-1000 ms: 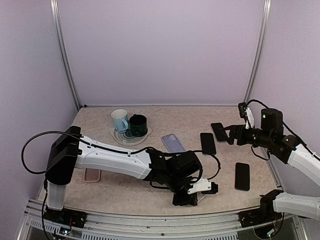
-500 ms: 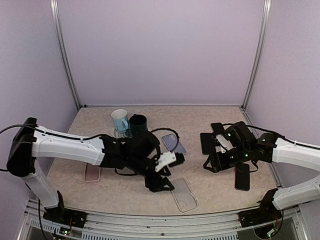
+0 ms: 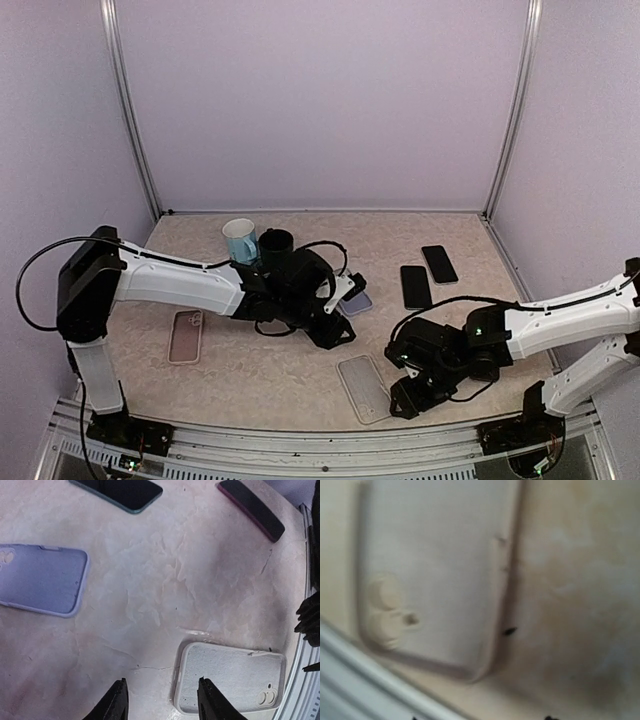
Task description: Put the phone into the phone case
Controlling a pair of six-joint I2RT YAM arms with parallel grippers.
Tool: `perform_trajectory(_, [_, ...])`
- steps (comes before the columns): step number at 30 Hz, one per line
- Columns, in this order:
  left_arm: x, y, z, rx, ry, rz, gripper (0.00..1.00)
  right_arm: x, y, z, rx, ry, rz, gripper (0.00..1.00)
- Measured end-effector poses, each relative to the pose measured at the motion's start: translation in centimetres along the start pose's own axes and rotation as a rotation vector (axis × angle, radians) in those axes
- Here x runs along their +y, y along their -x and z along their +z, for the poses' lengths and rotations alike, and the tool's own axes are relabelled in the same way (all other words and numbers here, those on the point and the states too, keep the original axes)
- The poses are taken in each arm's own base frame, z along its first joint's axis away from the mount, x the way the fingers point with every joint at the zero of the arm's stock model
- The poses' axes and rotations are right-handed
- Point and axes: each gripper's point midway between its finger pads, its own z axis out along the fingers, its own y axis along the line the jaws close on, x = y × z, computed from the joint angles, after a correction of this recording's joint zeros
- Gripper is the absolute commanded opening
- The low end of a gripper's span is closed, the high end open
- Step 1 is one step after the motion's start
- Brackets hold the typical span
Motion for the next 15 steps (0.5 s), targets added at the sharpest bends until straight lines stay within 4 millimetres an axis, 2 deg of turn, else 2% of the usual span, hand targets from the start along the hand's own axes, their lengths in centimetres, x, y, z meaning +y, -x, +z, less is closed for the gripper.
perform_trajectory(2, [0.1,-1.6,1.4,0.054,0.005,-0.003,0.48,-0.5,-0.3,1.0,0.022,-0.039,0.018,0.51])
perform_trajectory(4, [0.4,-3.0,2.0,0.099,0.014,-0.013,0.48,-1.1,-0.2,1.7,0.021,-0.077,0.026,0.51])
perform_trajectory(10, [2.0,-4.2,1.1,0.114,0.059,-0.061,0.48,-1.0,1.9,3.0,-0.012,-0.127,0.003,0.47])
perform_trajectory(12, [2.8,-4.3,0.2,0.108,0.082,-0.08,0.48,-1.0,2.4,3.7,-0.006,-0.141,-0.014,0.37])
perform_trajectory(15, [3.7,-4.3,-1.1,0.091,0.115,-0.096,0.48,-0.9,3.2,4.0,-0.003,-0.151,-0.046,0.07])
